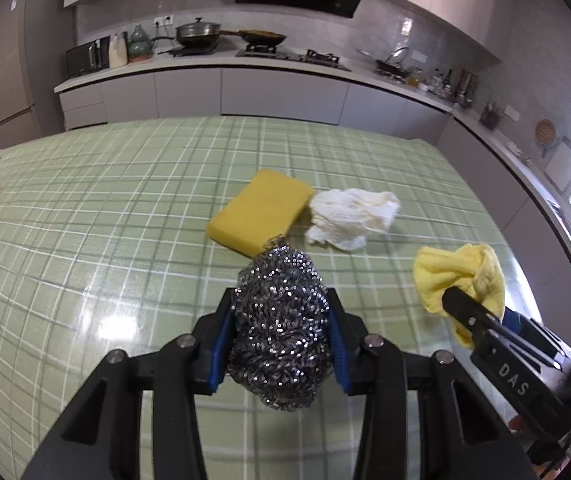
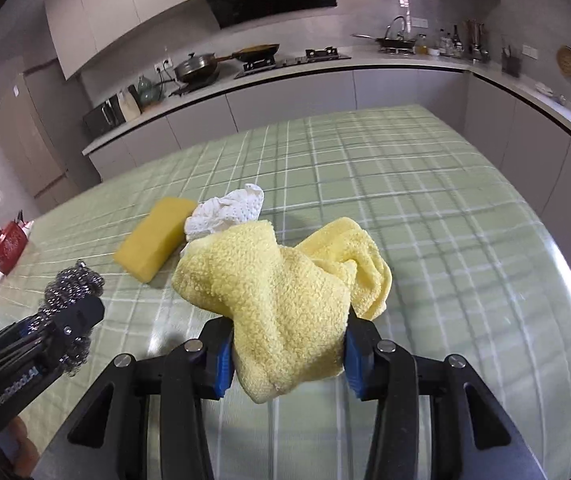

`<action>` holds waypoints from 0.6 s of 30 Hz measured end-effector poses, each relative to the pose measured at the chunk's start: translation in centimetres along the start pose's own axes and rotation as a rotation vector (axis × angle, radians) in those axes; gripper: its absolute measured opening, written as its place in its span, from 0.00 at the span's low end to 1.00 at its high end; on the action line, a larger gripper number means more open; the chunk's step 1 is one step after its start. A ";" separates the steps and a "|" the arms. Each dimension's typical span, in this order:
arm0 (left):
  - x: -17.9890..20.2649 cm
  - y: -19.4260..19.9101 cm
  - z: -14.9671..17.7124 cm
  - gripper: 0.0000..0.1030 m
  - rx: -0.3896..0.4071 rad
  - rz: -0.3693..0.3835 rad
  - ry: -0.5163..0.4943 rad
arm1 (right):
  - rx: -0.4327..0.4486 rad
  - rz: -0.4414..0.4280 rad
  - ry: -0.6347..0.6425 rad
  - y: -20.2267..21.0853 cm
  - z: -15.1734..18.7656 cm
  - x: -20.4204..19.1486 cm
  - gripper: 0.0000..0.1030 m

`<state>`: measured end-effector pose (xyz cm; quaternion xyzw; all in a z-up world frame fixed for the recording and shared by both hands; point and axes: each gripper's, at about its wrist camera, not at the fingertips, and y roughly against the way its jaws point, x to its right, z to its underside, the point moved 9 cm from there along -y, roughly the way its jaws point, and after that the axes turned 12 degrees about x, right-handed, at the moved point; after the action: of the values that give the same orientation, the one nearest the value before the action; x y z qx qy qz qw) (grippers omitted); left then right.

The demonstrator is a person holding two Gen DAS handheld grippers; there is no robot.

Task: Collect trash
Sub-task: 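Carry the steel scrubber and yellow cloth over the black bucket with both tools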

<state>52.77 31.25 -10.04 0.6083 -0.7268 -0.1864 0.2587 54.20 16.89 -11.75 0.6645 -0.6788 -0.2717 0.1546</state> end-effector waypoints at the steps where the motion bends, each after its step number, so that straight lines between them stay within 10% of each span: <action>1: 0.3 0.7 0.1 0.42 0.005 0.012 -0.006 | 0.008 0.007 -0.008 1.0 0.2 0.2 0.45; 18: 9.2 10.1 4.9 0.42 0.048 0.156 -0.118 | 0.113 0.128 -0.084 18.0 3.9 5.2 0.45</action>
<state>40.67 23.92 -6.61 0.5439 -0.7902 -0.1840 0.2144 36.88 11.88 -5.28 0.6155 -0.7399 -0.2502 0.1054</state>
